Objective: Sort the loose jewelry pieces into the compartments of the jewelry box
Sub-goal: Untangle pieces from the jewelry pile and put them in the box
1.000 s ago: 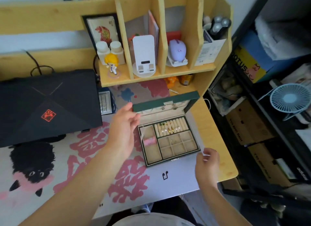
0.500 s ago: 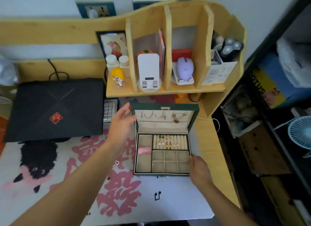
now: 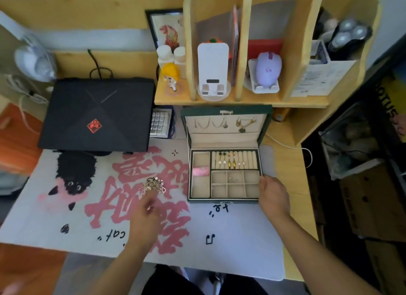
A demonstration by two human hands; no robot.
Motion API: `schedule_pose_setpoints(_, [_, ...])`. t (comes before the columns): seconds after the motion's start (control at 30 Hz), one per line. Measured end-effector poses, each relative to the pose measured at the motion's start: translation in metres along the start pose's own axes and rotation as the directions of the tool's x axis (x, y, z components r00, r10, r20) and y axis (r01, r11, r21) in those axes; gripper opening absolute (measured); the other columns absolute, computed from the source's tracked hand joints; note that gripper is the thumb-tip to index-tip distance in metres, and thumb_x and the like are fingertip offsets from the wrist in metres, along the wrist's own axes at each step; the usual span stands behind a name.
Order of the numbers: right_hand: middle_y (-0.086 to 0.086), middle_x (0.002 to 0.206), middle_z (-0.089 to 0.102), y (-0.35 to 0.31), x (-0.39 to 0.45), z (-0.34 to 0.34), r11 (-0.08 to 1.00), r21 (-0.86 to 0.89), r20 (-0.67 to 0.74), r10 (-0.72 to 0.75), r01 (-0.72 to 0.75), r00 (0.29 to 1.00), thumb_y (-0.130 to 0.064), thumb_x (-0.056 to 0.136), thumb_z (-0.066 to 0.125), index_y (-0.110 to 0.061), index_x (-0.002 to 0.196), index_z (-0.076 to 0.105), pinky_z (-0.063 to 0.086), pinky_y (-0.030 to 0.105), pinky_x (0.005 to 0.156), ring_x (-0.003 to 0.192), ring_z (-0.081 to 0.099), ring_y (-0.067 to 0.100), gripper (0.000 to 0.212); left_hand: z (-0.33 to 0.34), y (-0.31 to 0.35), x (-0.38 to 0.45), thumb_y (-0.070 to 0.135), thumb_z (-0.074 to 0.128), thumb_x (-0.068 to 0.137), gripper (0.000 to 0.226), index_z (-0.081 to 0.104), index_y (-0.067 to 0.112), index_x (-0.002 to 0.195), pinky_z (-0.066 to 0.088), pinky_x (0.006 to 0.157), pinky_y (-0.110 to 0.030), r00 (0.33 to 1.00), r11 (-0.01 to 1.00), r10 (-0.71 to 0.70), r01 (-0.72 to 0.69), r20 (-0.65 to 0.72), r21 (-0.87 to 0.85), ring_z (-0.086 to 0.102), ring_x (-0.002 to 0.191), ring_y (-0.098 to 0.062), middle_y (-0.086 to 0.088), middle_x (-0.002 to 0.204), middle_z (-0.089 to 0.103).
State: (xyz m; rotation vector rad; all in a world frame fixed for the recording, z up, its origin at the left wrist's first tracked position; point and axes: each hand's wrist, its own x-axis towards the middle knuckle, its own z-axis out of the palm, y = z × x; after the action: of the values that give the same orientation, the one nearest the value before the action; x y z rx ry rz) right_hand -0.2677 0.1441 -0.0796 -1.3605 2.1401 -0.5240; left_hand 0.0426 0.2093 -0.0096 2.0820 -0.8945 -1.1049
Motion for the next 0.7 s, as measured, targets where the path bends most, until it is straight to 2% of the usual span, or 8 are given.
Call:
schedule_pose_setpoints(0.07, [0.023, 0.110, 0.064, -0.006, -0.010, 0.003, 0.999, 0.011, -0.168, -0.034, 0.036, 0.985, -0.016, 0.105, 0.043, 0.001, 0.114, 0.063, 0.044, 0.039, 0.081, 0.098, 0.059, 0.038, 0.027, -0.013, -0.023, 0.005, -0.003, 0.048, 0.099, 0.048, 0.058, 0.022, 0.139, 0.053, 0.075, -0.032, 0.999, 0.998, -0.001, 0.003, -0.037, 0.061, 0.063, 0.104, -0.021, -0.002, 0.135, 0.062])
schedule_pose_setpoints(0.17, [0.020, 0.122, 0.059, -0.031, -0.027, 0.013, 0.933, -0.138, -0.387, -0.360, 0.332, 0.849, -0.011, 0.097, 0.049, 0.002, 0.123, 0.058, 0.038, 0.043, 0.101, 0.112, 0.051, 0.037, 0.030, -0.029, -0.048, 0.033, 0.004, 0.048, 0.103, 0.042, 0.055, 0.021, 0.141, 0.047, 0.101, -0.039, 0.993, 0.977, 0.113, -0.103, -0.043, 0.188, 0.054, 0.122, -0.018, -0.001, 0.144, 0.054])
schedule_pose_setpoints(0.23, [0.017, 0.120, 0.060, -0.056, -0.030, 0.023, 0.861, -0.154, -0.360, -0.506, 0.485, 0.784, -0.009, 0.095, 0.051, 0.000, 0.119, 0.062, 0.042, 0.044, 0.100, 0.113, 0.050, 0.035, 0.028, -0.032, -0.053, 0.057, 0.003, 0.046, 0.104, 0.041, 0.057, 0.024, 0.138, 0.044, 0.105, -0.020, 0.964, 0.938, 0.267, -0.260, 0.001, 0.228, 0.053, 0.116, 0.006, 0.005, 0.137, 0.056])
schedule_pose_setpoints(0.3, [0.015, 0.113, 0.063, -0.083, -0.022, 0.035, 0.800, -0.190, -0.352, -0.597, 0.569, 0.721, -0.007, 0.094, 0.054, -0.001, 0.112, 0.066, 0.046, 0.044, 0.096, 0.108, 0.053, 0.034, 0.023, -0.032, -0.051, 0.087, 0.004, 0.045, 0.105, 0.038, 0.061, 0.027, 0.131, 0.039, 0.094, -0.005, 0.904, 0.864, 0.426, -0.417, 0.031, 0.281, 0.052, 0.106, 0.015, 0.013, 0.125, 0.058])
schedule_pose_setpoints(0.37, [0.014, 0.104, 0.066, -0.104, -0.006, 0.051, 0.732, -0.248, -0.351, -0.679, 0.635, 0.645, -0.006, 0.093, 0.057, -0.003, 0.104, 0.069, 0.046, 0.042, 0.091, 0.100, 0.055, 0.033, 0.016, -0.027, -0.061, 0.126, 0.009, 0.045, 0.104, 0.033, 0.063, 0.025, 0.127, 0.042, 0.100, -0.019, 0.831, 0.782, 0.554, -0.541, 0.052, 0.311, 0.054, 0.109, 0.004, 0.015, 0.120, 0.060])
schedule_pose_setpoints(0.47, [0.013, 0.097, 0.067, -0.127, 0.010, 0.067, 0.647, -0.311, -0.322, -0.761, 0.696, 0.564, -0.011, 0.096, 0.056, -0.005, 0.097, 0.070, 0.044, 0.042, 0.088, 0.096, 0.054, 0.033, 0.015, -0.018, -0.072, 0.167, 0.033, 0.040, 0.104, 0.037, 0.063, 0.023, 0.131, 0.046, 0.108, -0.044, 0.784, 0.740, 0.618, -0.606, 0.062, 0.292, 0.060, 0.120, -0.014, 0.008, 0.128, 0.065])
schedule_pose_setpoints(0.57, [0.012, 0.093, 0.065, -0.131, 0.012, 0.083, 0.566, -0.414, -0.274, -0.824, 0.712, 0.496, -0.018, 0.100, 0.053, -0.007, 0.093, 0.069, 0.040, 0.039, 0.086, 0.094, 0.051, 0.031, 0.020, -0.012, -0.084, 0.179, 0.037, 0.038, 0.106, 0.040, 0.066, 0.021, 0.131, 0.040, 0.113, -0.039, 0.739, 0.729, 0.673, -0.668, 0.020, 0.149, 0.057, 0.125, -0.013, 0.008, 0.132, 0.063])
schedule_pose_setpoints(0.7, [0.012, 0.093, 0.065, -0.129, -0.005, 0.097, 0.516, -0.497, -0.269, -0.856, 0.698, 0.441, -0.023, 0.100, 0.048, -0.009, 0.092, 0.069, 0.042, 0.042, 0.082, 0.092, 0.052, 0.031, 0.027, -0.012, -0.087, 0.175, 0.041, 0.036, 0.110, 0.042, 0.067, 0.020, 0.127, 0.039, 0.103, -0.034, 0.720, 0.715, 0.694, -0.691, 0.018, 0.101, 0.055, 0.117, -0.011, 0.006, 0.126, 0.064])
